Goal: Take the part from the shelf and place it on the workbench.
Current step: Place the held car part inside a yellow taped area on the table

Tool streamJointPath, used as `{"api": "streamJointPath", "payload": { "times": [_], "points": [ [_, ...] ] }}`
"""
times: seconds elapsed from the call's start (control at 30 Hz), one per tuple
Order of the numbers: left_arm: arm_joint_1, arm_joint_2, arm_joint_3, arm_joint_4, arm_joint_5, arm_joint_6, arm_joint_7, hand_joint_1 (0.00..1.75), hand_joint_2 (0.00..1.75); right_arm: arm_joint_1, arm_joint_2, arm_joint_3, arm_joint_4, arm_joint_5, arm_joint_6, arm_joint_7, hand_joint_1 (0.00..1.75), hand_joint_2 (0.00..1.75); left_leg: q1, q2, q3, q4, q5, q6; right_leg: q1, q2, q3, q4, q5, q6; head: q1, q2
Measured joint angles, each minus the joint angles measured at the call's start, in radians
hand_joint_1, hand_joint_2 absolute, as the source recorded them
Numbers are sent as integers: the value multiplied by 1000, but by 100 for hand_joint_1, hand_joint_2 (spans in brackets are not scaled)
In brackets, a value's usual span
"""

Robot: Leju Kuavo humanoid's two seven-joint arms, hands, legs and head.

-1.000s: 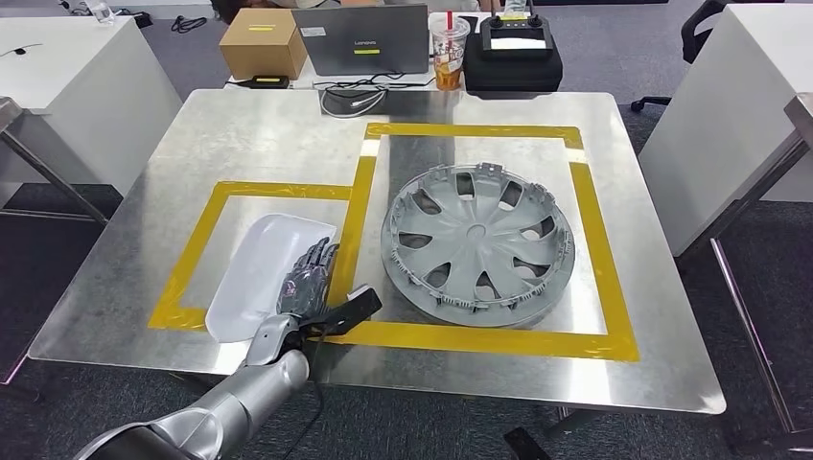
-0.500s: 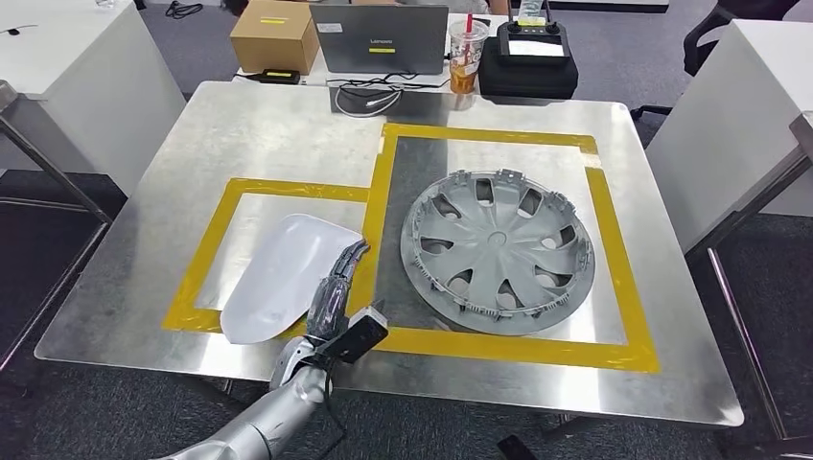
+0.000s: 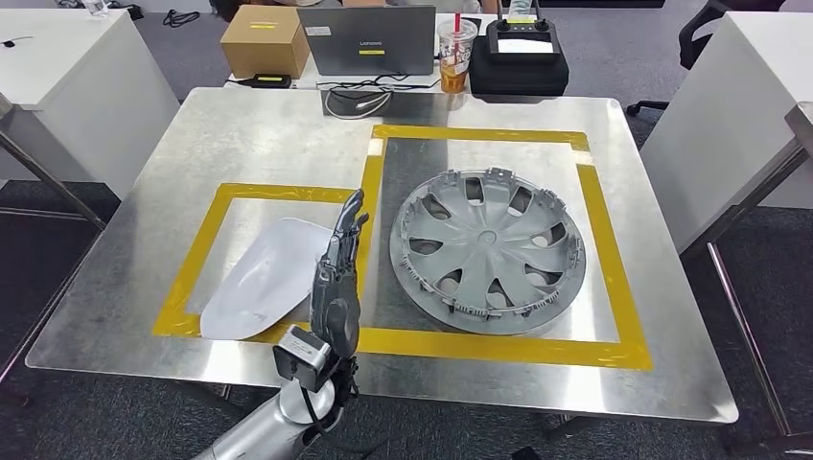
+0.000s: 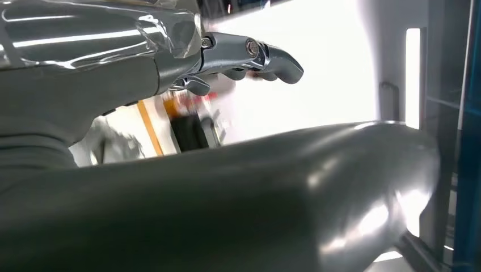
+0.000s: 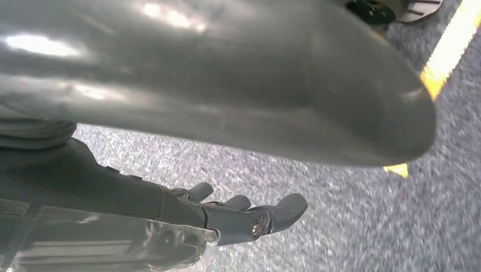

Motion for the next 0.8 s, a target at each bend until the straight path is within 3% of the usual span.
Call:
{"api": "streamJointPath", "payload": {
  "times": [0.03,0.07,0.1,0.17,0.23,0.37,0.43,0.5,0.57,0.6,0.67,0.73,0.8],
  "points": [
    [1,14,-14,-25,58,-48,15,0,0,0,-2,0,0,0,9,0,0,0,6,1,-25,50,-14,-5,0,0,0,0,0,0,0,0],
    [1,28,-26,-47,115,-99,32,0,0,1,-4,-1,1,0,16,0,0,0,11,2,-33,65,-11,-8,-1,0,0,0,0,1,0,0],
    [2,41,-35,-67,168,-149,50,0,0,1,-6,-1,1,-1,21,0,0,0,15,3,-21,38,12,-10,-2,1,1,0,-1,1,0,0],
    [4,65,-46,-95,252,-233,81,0,0,1,-8,-2,1,-4,23,0,0,0,20,3,50,-103,78,-10,-5,2,4,0,-1,3,0,0],
    [12,88,-50,-111,309,-293,99,0,0,2,-9,-4,1,-9,23,-1,0,0,17,2,104,-209,109,-6,-3,5,4,0,-1,11,0,0],
    [67,139,-36,-132,340,-351,89,0,0,11,-10,-7,2,-20,20,-12,0,0,8,1,118,-237,113,21,-7,5,0,-3,-3,36,2,0],
    [100,160,-17,-145,339,-377,82,0,0,15,-10,-12,3,-25,20,-17,0,0,9,3,129,-251,122,36,-5,2,-30,58,-35,32,6,0],
    [137,179,4,-159,335,-406,80,0,0,17,-11,-17,5,-28,20,-18,0,0,2,4,129,-253,124,43,-1,1,-94,194,-92,19,10,0],
    [179,198,28,-175,327,-434,80,0,0,20,-13,-21,7,-31,20,-18,0,0,-6,3,129,-252,124,46,3,1,-139,284,-118,18,10,0],
    [197,207,39,-184,323,-446,80,0,0,22,-13,-22,8,-33,20,-18,0,0,-10,2,129,-251,124,47,5,1,-134,273,-109,21,10,0],
    [224,221,58,-200,312,-466,79,0,0,23,-14,-24,8,-36,20,-18,0,0,-14,-1,129,-246,123,47,9,0,-70,143,-57,27,10,0],
    [243,232,75,-214,300,-483,78,0,0,22,-16,-27,8,-39,21,-19,0,0,-19,-3,123,-236,120,43,16,0,-12,27,-13,19,10,0],
    [259,240,87,-224,290,-495,76,0,0,21,-17,-29,8,-42,21,-20,0,0,-22,-4,118,-230,119,36,22,0,0,2,1,5,9,0]
  ]
}}
